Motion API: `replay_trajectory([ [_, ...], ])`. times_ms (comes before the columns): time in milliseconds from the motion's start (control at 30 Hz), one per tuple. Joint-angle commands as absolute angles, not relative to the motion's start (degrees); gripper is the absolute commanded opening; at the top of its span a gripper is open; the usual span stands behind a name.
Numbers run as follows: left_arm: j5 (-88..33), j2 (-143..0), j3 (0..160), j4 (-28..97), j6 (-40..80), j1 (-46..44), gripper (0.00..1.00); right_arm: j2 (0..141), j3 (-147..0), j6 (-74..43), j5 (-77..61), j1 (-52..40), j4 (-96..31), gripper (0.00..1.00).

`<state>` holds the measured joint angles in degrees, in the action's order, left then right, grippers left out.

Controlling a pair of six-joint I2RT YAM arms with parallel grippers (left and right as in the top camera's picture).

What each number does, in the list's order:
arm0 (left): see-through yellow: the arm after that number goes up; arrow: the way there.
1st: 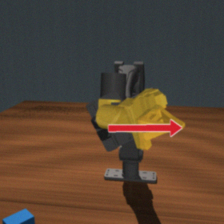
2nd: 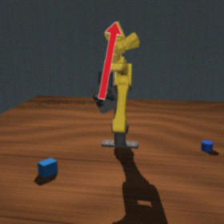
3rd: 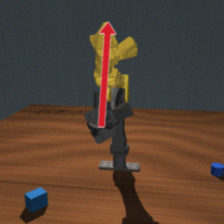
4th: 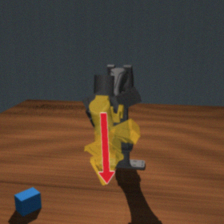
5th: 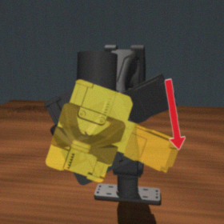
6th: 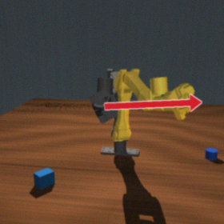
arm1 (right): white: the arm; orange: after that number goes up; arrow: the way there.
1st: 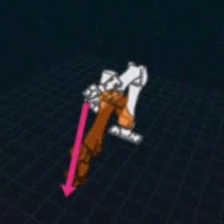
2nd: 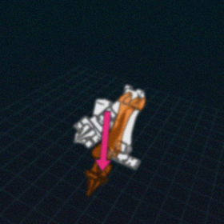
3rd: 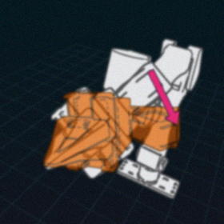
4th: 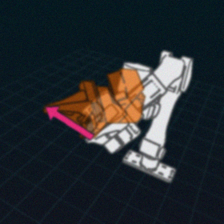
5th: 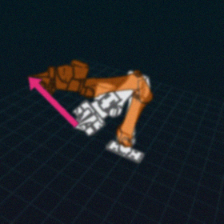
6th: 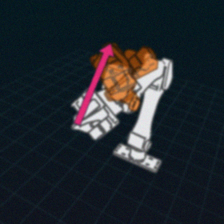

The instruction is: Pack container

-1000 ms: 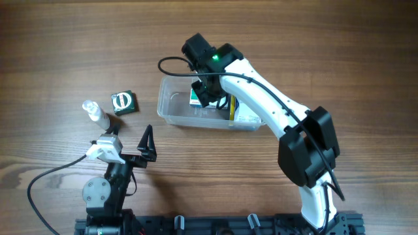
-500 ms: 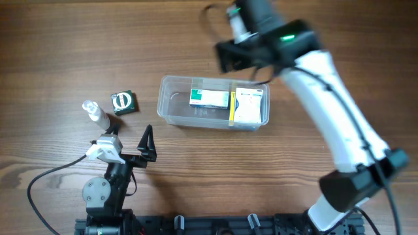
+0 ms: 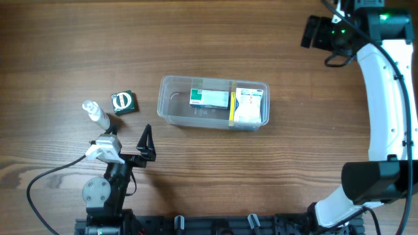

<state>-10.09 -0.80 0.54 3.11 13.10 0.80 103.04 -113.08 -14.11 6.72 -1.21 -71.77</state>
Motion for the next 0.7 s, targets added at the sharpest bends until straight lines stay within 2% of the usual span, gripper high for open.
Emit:
replay_trajectory([
  [0,-9.89,-0.38,0.34,3.22,13.34,0.47,1.0,102.96,-113.56,-14.98,7.7,-0.32,-71.18,1.0],
  [133,-13.87,-0.4,1.52,1.93,14.35,0.47,1.0,102.96,-113.56,-15.03,7.7,-0.34,-71.16,1.0],
  [333,-12.75,-5.08,13.41,10.28,14.09,0.64,1.0,102.96,-113.56,-15.03,7.7,-0.34,-71.16,1.0],
  [500,-9.58,-17.28,29.08,22.13,13.63,1.26,1.0,102.98,-113.56,-15.0,7.7,-0.34,-71.16,1.0],
  [667,-8.25,-35.24,48.42,36.14,13.63,3.14,1.0,102.98,-113.56,-15.03,7.68,-0.34,-71.16,1.0],
])
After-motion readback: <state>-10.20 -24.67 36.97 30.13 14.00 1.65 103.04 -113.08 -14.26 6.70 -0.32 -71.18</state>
